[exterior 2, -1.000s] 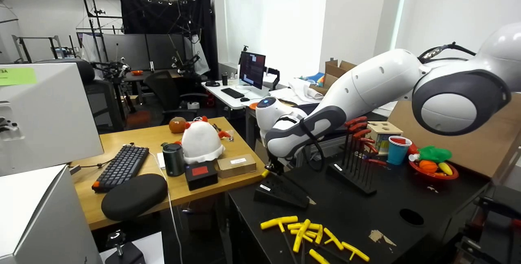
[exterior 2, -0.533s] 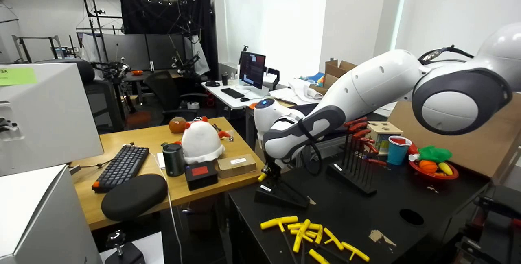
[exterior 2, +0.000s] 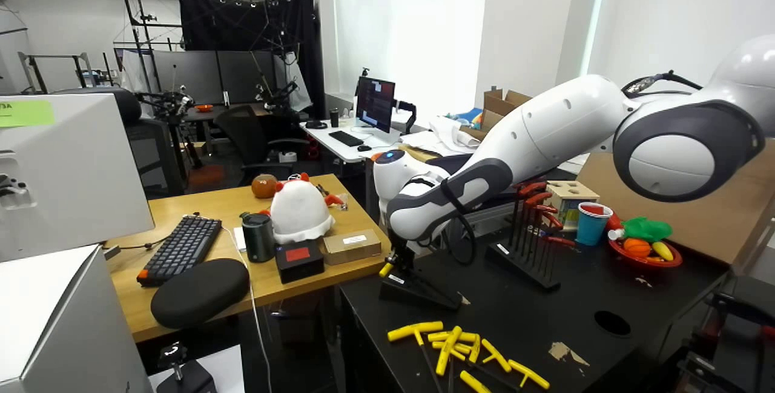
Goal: Put one of the yellow screwdrivers in the black panel
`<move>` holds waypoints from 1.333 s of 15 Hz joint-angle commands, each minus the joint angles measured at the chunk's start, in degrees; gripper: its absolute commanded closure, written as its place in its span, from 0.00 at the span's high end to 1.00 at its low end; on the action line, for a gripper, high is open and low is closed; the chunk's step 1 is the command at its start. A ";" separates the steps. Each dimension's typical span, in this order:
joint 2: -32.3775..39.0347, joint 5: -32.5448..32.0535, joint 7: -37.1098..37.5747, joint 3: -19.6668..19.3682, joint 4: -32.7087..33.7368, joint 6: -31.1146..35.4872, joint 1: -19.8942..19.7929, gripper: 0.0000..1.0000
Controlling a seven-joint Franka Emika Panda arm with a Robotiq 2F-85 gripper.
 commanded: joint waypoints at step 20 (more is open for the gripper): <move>-16.38 2.14 -10.46 4.85 -27.18 -1.45 -10.15 0.04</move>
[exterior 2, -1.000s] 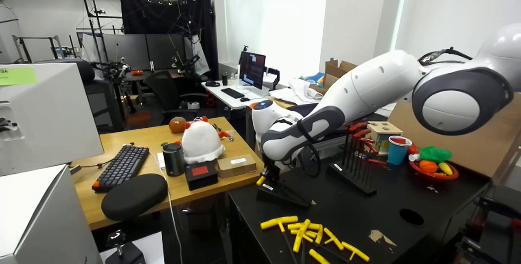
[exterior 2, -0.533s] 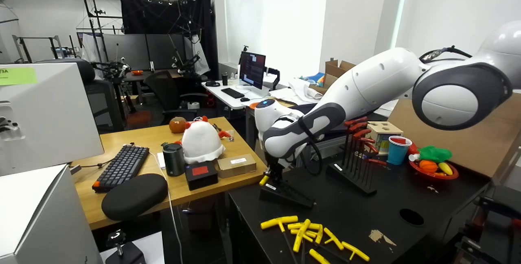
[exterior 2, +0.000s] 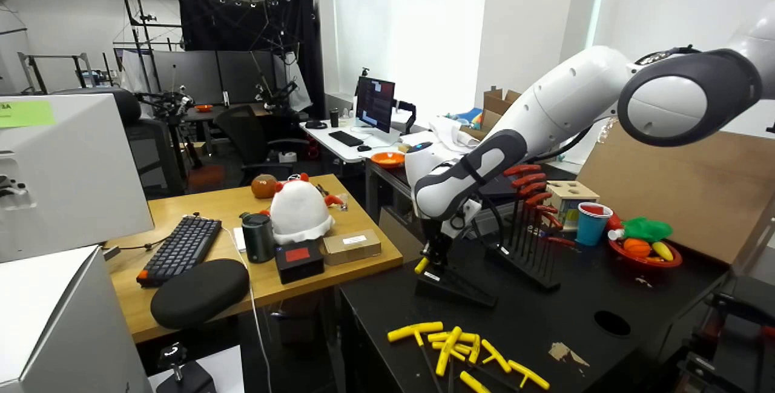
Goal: Put one of the yellow screwdrivers in the black panel
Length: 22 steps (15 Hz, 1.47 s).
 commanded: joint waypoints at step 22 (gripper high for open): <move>-13.99 6.41 -4.06 2.90 -24.07 2.96 -5.01 0.04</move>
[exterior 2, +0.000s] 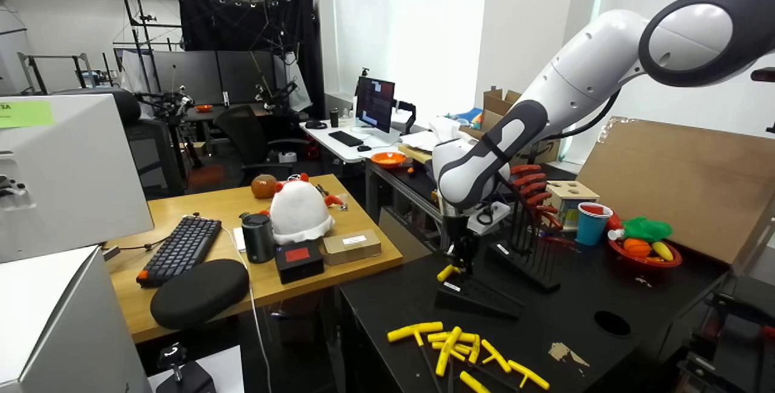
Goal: Put one of the yellow screwdrivers in the black panel
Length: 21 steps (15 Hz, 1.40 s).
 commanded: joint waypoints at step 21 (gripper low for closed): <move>-2.81 -2.04 1.29 -3.52 -6.65 12.34 5.89 0.40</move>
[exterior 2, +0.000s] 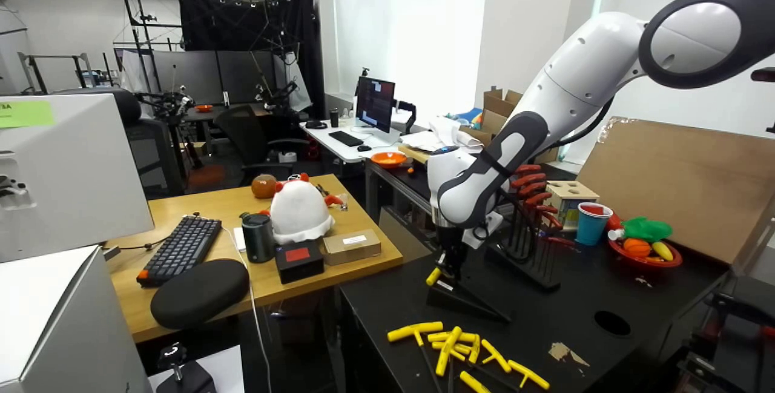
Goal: Put one of the yellow screwdrivers in the black panel
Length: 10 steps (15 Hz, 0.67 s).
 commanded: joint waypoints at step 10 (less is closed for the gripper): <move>-4.46 2.53 1.58 1.17 -3.42 1.64 -0.68 1.00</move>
